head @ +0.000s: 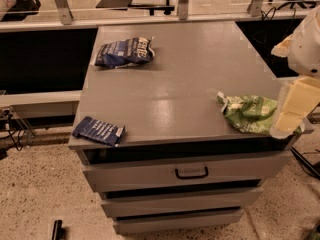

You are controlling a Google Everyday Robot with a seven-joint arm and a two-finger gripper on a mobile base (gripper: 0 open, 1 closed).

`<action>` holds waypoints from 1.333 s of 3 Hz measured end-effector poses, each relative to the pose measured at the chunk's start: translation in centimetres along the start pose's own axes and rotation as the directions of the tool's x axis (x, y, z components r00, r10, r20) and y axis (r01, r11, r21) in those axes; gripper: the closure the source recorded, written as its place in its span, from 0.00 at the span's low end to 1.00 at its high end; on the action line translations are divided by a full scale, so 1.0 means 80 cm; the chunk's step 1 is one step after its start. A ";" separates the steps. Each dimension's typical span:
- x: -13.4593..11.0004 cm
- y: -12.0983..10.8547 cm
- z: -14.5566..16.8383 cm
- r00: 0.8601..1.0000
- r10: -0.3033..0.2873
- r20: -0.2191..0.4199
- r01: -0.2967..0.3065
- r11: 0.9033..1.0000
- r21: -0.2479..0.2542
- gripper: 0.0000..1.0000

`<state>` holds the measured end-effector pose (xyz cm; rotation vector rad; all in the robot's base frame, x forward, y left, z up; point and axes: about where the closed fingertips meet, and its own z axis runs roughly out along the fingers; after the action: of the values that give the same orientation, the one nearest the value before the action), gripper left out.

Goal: Move green jalapeno chip bag near rxbar blueberry

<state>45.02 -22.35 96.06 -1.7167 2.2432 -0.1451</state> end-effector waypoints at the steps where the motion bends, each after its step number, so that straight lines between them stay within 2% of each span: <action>1: 0.022 -0.007 0.037 0.999 0.019 -0.037 -0.019 1.000 -0.004 0.00; 3: 0.067 -0.013 0.095 0.993 0.067 -0.092 -0.071 0.997 -0.036 0.00; 4: 0.069 -0.013 0.098 0.993 0.069 -0.094 -0.073 0.997 -0.038 0.13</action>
Offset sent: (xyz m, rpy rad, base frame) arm 0.0234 -0.0568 -0.0948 -0.0746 0.0836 -0.1026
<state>47.07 -27.03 87.90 -1.6807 2.3870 -0.1668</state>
